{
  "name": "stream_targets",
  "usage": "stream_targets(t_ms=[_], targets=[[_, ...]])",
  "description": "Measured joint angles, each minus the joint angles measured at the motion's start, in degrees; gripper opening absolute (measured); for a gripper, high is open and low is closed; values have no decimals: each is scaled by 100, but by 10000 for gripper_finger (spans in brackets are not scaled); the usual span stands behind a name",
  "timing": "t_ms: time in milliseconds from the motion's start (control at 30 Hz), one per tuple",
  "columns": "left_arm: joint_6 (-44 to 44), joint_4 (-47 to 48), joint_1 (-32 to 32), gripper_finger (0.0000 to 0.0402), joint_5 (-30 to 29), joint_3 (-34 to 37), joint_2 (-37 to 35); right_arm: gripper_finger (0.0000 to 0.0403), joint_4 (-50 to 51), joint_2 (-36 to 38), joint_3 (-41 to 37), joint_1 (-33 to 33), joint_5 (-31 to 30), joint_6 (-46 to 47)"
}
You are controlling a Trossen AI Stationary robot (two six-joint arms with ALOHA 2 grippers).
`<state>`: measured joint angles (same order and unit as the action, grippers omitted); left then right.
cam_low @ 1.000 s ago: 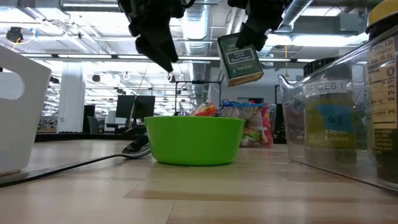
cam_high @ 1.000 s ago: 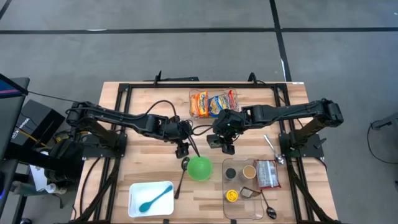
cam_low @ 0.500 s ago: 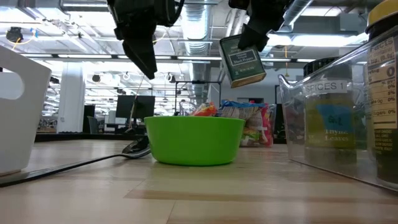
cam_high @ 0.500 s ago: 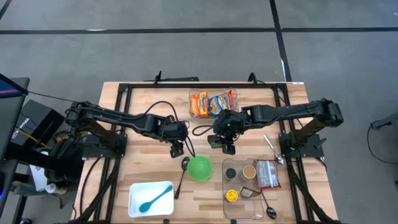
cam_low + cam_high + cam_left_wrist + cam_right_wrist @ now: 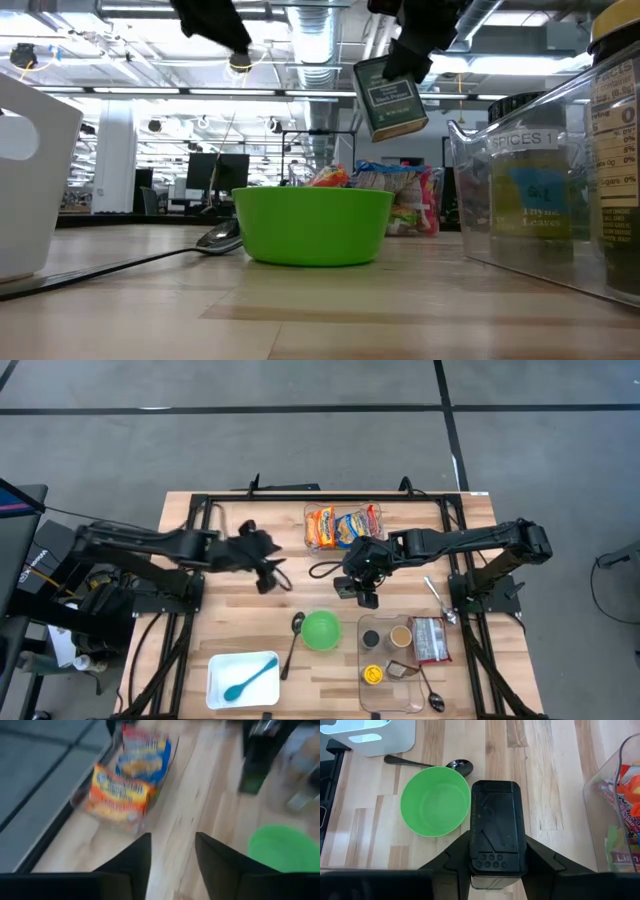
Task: Pick & Place Food Item
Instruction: Put the red seasoning into the bottom transparent bin
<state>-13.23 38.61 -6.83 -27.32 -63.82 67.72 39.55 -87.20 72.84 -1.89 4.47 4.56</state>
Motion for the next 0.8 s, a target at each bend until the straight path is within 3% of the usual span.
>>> stream_targets(t_ms=[567, 800], targets=[[571, -2422, -28, 6, 778, 2510, -3758, 124, -247, 0, 0, -2, 0, -4], [592, -2699, -28, 7, 789, 3144, -4913, 124, -251, 0, 0, -2, 0, -24]])
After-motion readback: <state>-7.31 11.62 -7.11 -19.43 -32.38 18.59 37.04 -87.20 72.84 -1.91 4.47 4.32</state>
